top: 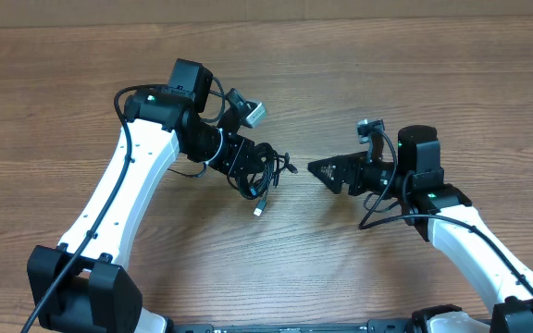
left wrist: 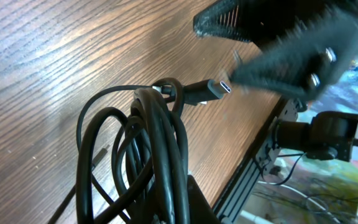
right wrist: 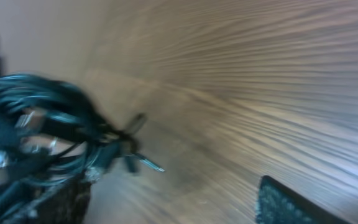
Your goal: Untangle cables
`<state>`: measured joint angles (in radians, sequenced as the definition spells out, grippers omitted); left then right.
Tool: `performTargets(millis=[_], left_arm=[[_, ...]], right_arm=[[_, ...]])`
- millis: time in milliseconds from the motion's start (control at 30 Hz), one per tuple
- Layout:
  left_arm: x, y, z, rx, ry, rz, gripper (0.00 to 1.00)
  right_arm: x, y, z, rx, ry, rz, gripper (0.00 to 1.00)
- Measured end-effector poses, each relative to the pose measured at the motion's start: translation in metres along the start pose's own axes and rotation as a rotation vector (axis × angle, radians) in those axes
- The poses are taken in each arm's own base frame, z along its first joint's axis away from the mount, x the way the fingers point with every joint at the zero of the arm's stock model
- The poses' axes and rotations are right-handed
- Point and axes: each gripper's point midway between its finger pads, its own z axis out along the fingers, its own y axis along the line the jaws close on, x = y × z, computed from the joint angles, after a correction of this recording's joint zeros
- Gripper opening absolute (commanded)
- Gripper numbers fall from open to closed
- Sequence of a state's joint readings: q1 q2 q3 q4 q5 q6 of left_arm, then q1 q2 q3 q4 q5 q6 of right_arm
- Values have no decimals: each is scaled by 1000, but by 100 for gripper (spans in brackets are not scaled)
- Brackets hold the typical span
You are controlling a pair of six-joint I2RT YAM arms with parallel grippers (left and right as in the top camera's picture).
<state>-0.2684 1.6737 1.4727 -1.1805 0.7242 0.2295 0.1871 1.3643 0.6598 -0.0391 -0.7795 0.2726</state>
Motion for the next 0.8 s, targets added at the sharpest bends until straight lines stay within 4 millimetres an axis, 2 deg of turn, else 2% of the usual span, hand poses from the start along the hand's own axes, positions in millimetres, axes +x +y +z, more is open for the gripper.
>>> performTargets(millis=[167, 300, 433, 567, 800], left_arm=[[-2, -8, 0, 45, -10, -22, 4], [-4, -18, -1, 104, -23, -22, 4], [-4, -23, -2, 136, -25, -22, 4], [6, -35, -3, 195, 5, -20, 4], [19, -47, -7, 257, 36, 24, 4]], right_arm=[[7, 27, 13, -71, 27, -87, 87], [19, 36, 28, -41, 52, -131, 86], [20, 28, 37, 74, 30, -121, 88], [7, 9, 36, 203, -47, -40, 90], [-8, 15, 37, 197, -125, 3, 92]])
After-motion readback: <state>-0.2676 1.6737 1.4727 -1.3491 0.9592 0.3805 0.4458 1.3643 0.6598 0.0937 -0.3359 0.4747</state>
